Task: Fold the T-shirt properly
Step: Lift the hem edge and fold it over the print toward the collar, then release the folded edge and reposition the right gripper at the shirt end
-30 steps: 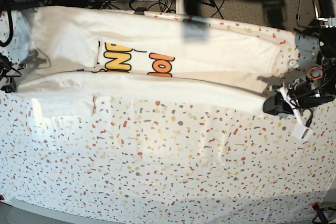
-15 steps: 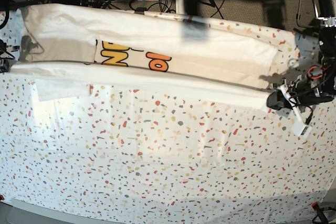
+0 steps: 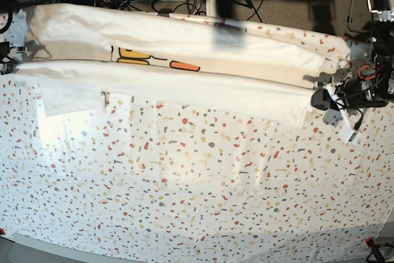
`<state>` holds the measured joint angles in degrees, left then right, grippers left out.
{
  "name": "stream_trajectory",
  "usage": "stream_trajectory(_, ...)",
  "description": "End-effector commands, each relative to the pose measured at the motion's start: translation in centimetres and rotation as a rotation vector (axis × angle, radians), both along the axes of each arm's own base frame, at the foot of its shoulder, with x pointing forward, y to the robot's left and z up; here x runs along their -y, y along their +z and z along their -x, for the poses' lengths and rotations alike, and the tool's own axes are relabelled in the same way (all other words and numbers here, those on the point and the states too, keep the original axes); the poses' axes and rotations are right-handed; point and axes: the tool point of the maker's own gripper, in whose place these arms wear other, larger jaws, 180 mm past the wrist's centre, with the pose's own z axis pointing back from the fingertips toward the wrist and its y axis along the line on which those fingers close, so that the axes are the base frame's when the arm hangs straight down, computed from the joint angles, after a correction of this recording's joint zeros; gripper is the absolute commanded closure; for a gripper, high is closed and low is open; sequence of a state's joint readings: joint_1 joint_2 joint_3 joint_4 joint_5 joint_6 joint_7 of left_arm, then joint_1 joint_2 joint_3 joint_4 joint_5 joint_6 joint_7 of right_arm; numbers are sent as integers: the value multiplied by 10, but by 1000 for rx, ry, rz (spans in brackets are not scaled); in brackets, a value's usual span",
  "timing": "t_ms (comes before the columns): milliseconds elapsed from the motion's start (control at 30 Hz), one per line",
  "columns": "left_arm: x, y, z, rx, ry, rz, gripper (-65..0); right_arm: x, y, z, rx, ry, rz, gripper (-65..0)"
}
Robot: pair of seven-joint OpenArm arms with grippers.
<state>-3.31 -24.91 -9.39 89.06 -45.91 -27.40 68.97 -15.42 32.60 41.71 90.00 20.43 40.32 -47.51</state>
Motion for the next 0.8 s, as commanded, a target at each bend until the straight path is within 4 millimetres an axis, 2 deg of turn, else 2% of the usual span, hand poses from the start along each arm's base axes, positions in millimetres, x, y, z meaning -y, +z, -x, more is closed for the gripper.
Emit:
stream_trajectory(0, -4, 18, -14, 72, 7, 2, 0, 2, 14, -8, 44, 6, 5, 0)
stream_trajectory(133, -4, 23, -20, 107, 18, 16, 0, -7, 6, -6, 49, -1, -38, 0)
stream_trajectory(300, -4, 22, -19, 102, 17, 14, 0, -6, 2, -2, 18, -11, -40, -1)
stream_trajectory(400, -3, 22, -19, 102, 17, 15, 0, -6, 2, -2, 19, -10, -40, -185)
stream_trajectory(500, -4, 21, -17, 90, 14, 9, 0, -7, 3, -3, 27, -8, -40, -279)
stream_trajectory(667, -4, 17, -13, 77, 14, 9, -233, -7, 5, -5, 37, -5, -40, -293)
stream_trajectory(767, -4, 15, -11, 71, 13, 9, -267, -6, 7, -6, 40, -4, -35, -293)
